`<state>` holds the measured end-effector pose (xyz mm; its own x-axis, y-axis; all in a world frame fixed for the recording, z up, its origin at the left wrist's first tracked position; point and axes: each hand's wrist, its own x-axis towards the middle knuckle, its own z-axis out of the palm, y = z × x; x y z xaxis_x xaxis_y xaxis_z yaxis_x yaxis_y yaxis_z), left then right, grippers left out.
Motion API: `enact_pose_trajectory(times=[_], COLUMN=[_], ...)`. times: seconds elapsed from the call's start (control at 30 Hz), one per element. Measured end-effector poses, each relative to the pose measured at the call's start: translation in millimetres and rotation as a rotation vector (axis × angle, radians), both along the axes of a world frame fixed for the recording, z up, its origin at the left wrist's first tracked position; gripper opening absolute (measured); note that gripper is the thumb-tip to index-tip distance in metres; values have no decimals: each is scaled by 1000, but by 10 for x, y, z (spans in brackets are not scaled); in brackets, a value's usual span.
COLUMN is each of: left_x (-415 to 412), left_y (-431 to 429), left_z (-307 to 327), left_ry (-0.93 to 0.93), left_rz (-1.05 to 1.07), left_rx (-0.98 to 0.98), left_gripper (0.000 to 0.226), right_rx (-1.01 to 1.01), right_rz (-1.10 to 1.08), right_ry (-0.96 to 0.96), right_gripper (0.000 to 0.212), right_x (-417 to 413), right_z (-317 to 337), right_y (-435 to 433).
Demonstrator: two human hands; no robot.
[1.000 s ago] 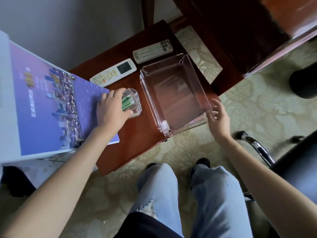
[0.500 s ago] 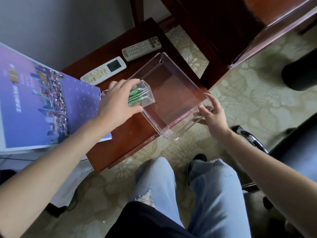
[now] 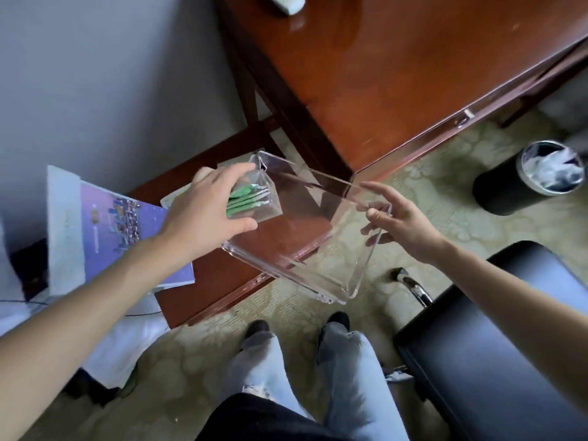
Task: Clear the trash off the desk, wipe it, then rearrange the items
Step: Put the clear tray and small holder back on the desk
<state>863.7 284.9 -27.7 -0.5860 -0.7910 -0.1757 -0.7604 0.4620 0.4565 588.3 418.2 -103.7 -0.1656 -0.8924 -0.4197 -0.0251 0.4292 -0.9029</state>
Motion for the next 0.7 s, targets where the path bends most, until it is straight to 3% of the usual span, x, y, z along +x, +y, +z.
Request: enact_pose_trajectory(times=[0.27, 0.7], left_x=[-878, -2197], left_y=[-88, -1129], left_z=[779, 945], left_ry=[58, 3], left_rz=[118, 70], left_rx=[-54, -33], left_gripper=[70, 66], right_rx=[-60, -36], right_rz=[24, 102], right_ry=[16, 129], right_gripper=[39, 39], right_x=[-1106, -2662], right_z=[764, 971], right_y=[-180, -1294])
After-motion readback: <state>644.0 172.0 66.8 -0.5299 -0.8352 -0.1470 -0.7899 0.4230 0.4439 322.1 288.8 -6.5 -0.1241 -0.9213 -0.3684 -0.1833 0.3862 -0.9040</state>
